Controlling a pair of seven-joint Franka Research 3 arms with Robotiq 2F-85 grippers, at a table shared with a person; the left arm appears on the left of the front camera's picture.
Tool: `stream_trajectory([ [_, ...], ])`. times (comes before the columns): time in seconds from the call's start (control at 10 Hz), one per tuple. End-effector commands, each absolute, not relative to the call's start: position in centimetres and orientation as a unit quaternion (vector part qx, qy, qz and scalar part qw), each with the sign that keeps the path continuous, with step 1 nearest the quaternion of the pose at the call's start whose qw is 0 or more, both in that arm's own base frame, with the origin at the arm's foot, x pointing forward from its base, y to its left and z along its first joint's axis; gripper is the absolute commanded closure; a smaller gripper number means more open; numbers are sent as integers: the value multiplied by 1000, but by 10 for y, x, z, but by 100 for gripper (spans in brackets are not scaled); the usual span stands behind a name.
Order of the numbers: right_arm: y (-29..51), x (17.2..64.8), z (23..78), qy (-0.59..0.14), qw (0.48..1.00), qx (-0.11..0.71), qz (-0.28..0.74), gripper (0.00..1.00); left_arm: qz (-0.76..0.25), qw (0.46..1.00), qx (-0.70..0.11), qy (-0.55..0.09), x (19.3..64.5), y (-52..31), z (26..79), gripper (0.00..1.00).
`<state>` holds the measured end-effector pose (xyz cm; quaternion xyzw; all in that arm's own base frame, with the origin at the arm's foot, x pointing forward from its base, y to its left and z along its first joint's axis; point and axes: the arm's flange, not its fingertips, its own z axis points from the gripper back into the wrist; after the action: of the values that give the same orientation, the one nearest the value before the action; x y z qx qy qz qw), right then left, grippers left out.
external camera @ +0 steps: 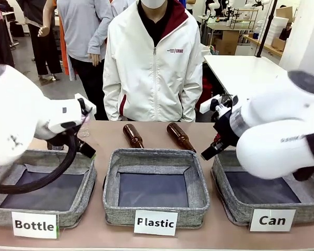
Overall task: Sort the can waste into the basket.
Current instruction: Pick up the can waste from the table and place it in the right Fabric basket.
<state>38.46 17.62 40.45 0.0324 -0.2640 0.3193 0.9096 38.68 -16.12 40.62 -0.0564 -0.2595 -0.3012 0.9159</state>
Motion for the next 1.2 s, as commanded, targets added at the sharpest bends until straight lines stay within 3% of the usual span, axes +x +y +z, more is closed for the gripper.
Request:
stream_trajectory([
  [0.0,153,354,493,-246,917,142,278,0,-268,931,-128,-214,347,-123,497,0],
  [0.2,106,316,547,-224,914,268,207,0,-277,891,-297,-201,316,-71,543,0],
  [0.3,63,298,560,-232,900,329,165,0,-244,865,-393,-195,305,-37,549,0],
  [0.5,-45,282,557,-265,854,439,85,0,-126,814,-511,-247,308,59,540,0],
  [0.7,-129,270,523,-262,824,502,35,0,-40,775,-568,-275,307,105,500,0],
  [1.1,-223,229,453,-302,769,559,-75,0,81,751,-605,-253,315,156,441,0],
])
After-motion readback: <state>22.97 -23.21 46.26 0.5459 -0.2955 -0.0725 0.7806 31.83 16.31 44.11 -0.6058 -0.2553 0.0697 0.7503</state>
